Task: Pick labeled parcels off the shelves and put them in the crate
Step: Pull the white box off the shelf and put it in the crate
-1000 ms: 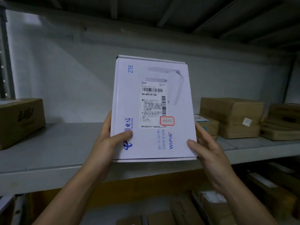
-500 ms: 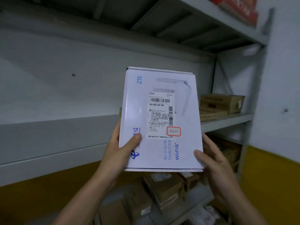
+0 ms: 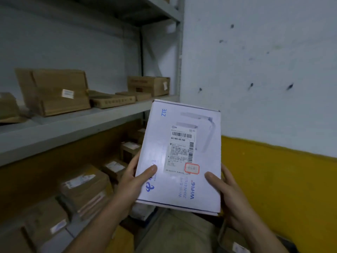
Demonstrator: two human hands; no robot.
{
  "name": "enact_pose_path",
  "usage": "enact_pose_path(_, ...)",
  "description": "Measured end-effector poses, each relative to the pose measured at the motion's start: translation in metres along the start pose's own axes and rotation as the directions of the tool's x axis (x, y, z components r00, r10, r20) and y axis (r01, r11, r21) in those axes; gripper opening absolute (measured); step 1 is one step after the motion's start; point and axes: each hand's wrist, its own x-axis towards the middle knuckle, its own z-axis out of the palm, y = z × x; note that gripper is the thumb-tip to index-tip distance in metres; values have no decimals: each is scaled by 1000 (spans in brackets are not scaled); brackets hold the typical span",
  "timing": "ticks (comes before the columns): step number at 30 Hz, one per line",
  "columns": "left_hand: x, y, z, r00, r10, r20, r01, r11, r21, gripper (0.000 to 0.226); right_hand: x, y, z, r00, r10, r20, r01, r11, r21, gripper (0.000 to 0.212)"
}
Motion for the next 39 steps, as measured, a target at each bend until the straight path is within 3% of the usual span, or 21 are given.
enact_pose_path(7,26,-63,112,976,-86,198,80,996,40,48,-18,20,-114,976,124,-179,-91,979,182,56)
enact_pose_path(9,37,-86,137,962,-150,227,143,989,47,58,-19,29,-143,958,139,-252,-88,975,205,57)
enact_pose_path(14,53,-143,191,914,-316,255,316,948,44,112,-11,47,-205,889,159,-430,-40,961,273,51)
enact_pose_path(17,62,-179,230,854,-391,343,437,897,-65,98,6,57,-237,858,160,-488,-9,955,297,50)
enact_pose_path(19,71,-200,261,770,-438,464,527,846,-76,74,25,63,-257,830,158,-535,12,954,300,50)
enact_pose_path(22,88,-223,308,653,-471,594,602,798,-29,59,58,70,-284,802,150,-578,40,952,302,53)
enact_pose_path(27,136,-249,375,672,-480,563,632,768,-100,51,115,85,-324,782,168,-601,60,938,340,59)
enact_pose_path(32,182,-271,413,610,-537,583,688,724,-52,60,143,97,-378,774,216,-595,27,928,373,66)
enact_pose_path(39,235,-318,468,523,-595,610,725,687,49,65,173,76,-484,642,229,-732,28,947,321,61)
